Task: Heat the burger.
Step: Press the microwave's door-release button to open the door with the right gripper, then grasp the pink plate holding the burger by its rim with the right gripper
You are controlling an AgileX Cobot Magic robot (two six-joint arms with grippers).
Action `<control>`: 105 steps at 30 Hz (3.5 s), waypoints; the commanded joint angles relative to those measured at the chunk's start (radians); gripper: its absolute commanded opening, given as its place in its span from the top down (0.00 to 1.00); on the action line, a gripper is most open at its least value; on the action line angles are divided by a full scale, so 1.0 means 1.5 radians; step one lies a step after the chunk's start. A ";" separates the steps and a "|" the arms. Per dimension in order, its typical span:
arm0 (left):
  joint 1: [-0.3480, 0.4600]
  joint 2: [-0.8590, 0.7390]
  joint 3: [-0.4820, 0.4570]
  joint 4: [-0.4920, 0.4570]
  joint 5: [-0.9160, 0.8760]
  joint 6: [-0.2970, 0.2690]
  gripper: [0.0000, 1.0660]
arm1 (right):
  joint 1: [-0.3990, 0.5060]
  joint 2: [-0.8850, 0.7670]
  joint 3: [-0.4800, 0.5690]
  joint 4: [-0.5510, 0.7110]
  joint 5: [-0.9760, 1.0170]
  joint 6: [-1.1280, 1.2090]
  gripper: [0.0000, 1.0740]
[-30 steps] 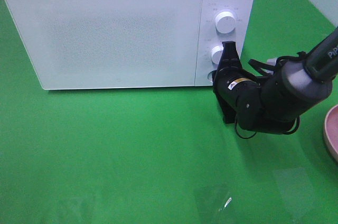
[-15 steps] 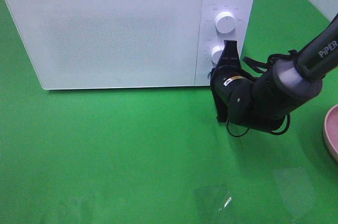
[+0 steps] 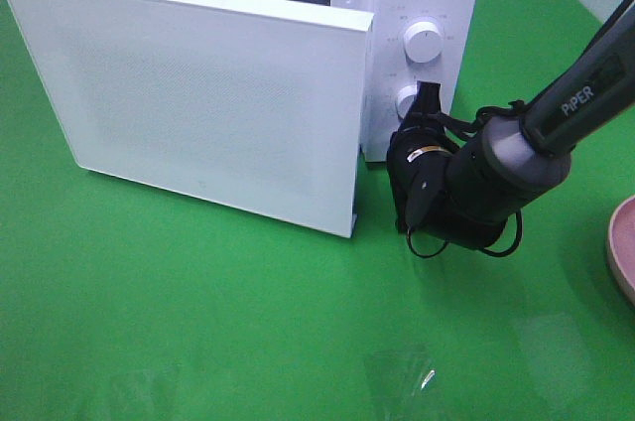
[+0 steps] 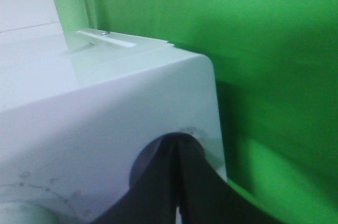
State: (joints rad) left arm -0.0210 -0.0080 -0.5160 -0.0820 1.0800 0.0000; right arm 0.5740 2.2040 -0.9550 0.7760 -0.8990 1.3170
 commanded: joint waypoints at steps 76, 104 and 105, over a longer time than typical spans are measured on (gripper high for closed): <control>-0.005 -0.009 0.001 -0.003 -0.010 0.000 0.06 | -0.003 -0.483 0.196 -0.235 0.623 -0.849 0.95; -0.005 -0.009 0.001 -0.003 -0.010 0.000 0.06 | -0.171 -0.574 0.110 -0.541 1.071 -0.871 0.26; -0.005 -0.009 0.001 -0.003 -0.010 0.000 0.06 | -0.177 -0.574 0.110 -0.541 1.073 -0.878 0.20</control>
State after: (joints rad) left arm -0.0210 -0.0080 -0.5160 -0.0820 1.0800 0.0000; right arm 0.3390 1.3520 -0.7820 -0.0120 0.6840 0.0370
